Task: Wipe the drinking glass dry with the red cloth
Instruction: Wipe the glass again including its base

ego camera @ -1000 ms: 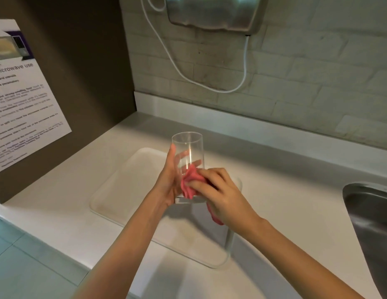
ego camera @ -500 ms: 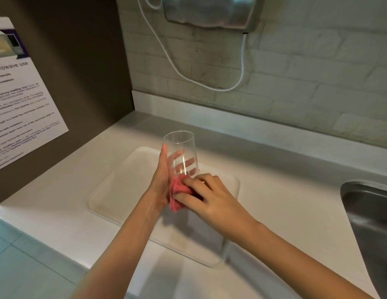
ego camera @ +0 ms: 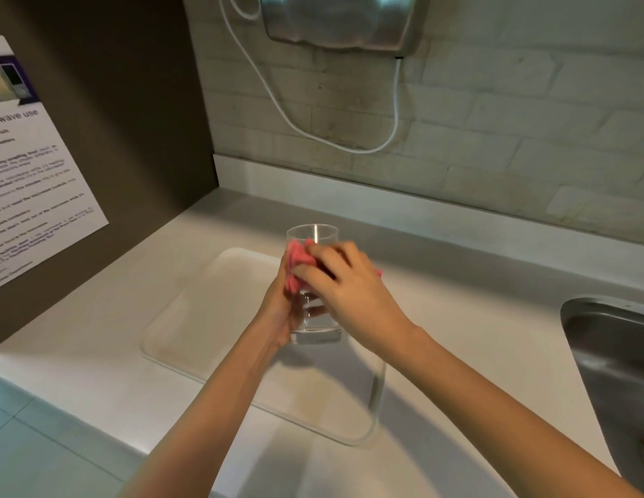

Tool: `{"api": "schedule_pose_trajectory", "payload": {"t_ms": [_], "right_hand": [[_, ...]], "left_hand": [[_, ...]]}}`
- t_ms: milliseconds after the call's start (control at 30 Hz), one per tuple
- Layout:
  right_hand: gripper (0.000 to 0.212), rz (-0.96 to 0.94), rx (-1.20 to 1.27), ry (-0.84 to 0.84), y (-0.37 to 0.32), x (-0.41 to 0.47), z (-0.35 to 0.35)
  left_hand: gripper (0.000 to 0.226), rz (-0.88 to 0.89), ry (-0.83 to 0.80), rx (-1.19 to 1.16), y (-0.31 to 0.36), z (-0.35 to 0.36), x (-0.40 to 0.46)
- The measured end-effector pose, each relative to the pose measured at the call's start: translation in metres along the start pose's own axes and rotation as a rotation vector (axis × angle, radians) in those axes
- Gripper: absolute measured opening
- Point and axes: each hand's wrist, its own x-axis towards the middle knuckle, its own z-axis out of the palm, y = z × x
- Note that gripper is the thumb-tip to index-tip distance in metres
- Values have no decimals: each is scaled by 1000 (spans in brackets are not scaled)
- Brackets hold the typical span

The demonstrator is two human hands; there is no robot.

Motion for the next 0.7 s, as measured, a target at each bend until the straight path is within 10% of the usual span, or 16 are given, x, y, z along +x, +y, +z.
{"api": "schedule_pose_trajectory", "payload": {"t_ms": [133, 433, 700], "right_hand": [[32, -100, 170, -8, 4, -44, 7], [23, 402, 448, 286, 13, -6, -2], [34, -56, 123, 66, -6, -29, 11]], "left_hand": [[68, -34, 69, -84, 7, -13, 1], [62, -44, -38, -61, -4, -4, 0], [62, 14, 1, -7, 12, -11, -1]]}}
